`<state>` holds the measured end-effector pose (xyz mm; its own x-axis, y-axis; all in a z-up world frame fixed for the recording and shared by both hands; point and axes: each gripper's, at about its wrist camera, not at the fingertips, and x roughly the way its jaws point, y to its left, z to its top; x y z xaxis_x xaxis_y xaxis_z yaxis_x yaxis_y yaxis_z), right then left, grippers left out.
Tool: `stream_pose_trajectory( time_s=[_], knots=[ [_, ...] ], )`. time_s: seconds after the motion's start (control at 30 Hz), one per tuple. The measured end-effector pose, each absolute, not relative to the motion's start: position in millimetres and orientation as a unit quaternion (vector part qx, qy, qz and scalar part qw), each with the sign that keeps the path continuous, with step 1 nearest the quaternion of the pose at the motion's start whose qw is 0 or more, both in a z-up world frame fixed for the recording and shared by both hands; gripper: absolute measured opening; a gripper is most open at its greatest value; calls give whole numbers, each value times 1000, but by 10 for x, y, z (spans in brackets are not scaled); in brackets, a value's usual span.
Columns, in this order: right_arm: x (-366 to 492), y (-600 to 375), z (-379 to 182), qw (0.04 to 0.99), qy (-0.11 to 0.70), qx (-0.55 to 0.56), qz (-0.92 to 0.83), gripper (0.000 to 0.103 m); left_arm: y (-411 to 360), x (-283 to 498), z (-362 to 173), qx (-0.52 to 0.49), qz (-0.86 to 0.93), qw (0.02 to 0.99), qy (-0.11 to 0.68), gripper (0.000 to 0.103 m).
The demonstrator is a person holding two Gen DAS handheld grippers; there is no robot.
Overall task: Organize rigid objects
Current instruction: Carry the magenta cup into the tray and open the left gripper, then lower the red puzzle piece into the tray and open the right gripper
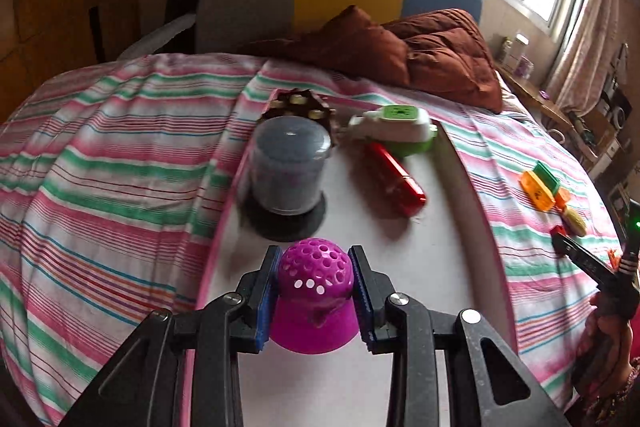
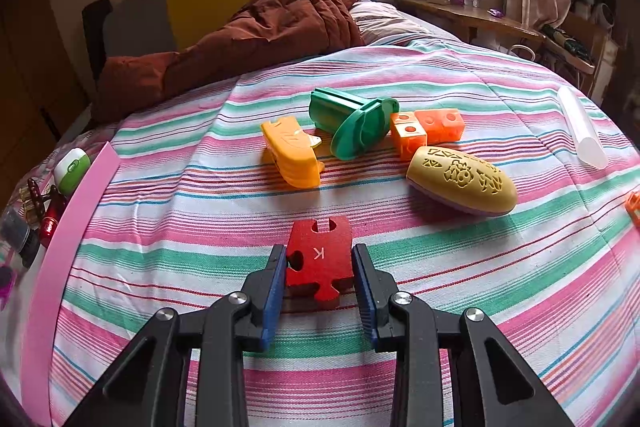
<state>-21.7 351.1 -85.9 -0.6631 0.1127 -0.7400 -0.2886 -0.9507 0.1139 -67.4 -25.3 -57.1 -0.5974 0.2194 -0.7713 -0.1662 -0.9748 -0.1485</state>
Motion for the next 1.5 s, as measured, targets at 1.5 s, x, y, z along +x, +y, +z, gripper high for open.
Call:
stream_pose_trajectory(
  time_s=[1.5],
  knots=[
    [-55,2905,-683,2,100,-384,918,32,-23,-14,-514,-404,903,144,-24,36]
  ],
)
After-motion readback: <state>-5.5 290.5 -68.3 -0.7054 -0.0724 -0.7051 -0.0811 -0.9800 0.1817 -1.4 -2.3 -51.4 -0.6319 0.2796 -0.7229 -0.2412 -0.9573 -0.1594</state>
